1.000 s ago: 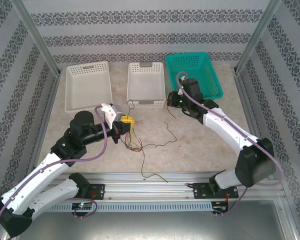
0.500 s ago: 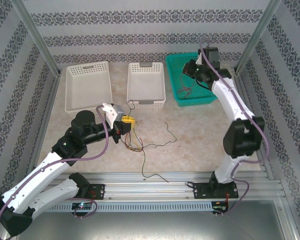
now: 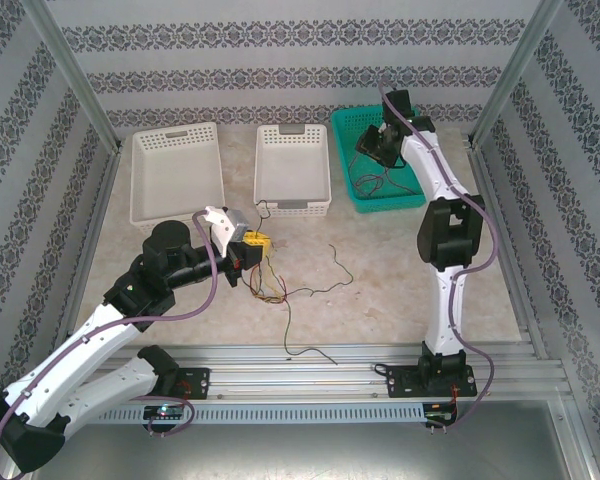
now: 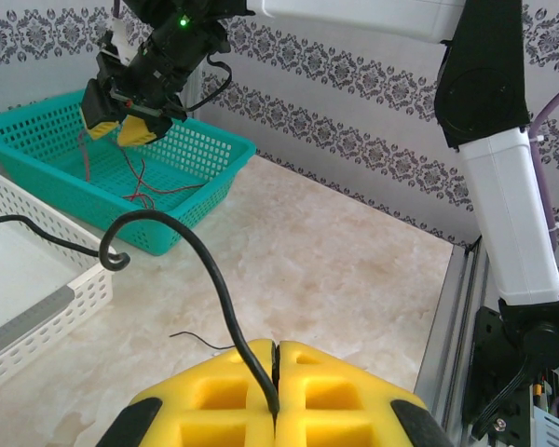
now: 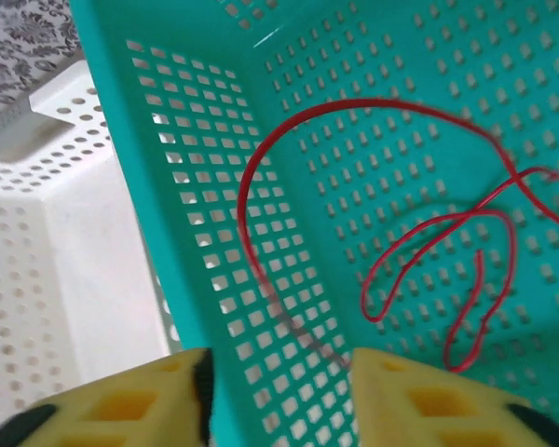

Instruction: Untangle the cables

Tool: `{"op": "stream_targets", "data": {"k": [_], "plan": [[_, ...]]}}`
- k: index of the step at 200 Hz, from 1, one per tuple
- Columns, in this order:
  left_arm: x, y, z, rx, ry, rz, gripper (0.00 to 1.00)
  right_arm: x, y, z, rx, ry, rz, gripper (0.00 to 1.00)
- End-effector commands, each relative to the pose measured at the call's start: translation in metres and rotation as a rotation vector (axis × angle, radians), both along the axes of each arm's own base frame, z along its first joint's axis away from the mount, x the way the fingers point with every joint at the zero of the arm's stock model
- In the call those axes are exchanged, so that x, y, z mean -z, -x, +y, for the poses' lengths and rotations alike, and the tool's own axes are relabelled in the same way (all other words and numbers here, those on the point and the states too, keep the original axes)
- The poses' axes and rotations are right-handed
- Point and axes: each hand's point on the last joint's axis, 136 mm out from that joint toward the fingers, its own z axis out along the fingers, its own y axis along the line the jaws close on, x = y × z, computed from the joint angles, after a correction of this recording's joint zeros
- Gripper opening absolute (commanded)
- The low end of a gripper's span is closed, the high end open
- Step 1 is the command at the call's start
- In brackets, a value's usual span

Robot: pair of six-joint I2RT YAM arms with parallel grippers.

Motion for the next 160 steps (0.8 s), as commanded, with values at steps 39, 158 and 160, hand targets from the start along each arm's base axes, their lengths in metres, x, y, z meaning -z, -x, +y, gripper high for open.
{"op": "stream_targets", "data": {"k": [39, 158, 160], "plan": [[-0.006, -0.002, 0.0, -0.001, 0.009, -0.035, 0.0, -0.102, 0.04, 0.012, -0.035, -0.002, -0.235, 0.57], [-0.008, -0.051, 0.041, -0.343, 0.079, -0.046, 0.0, -0.047, 0.342, 0.158, -0.68, -0.214, -0.371, 0.6], [-0.008, -0.052, 0.041, -0.346, 0.08, -0.048, 0.0, -0.045, 0.345, 0.16, -0.689, -0.216, -0.371, 0.61]]}}
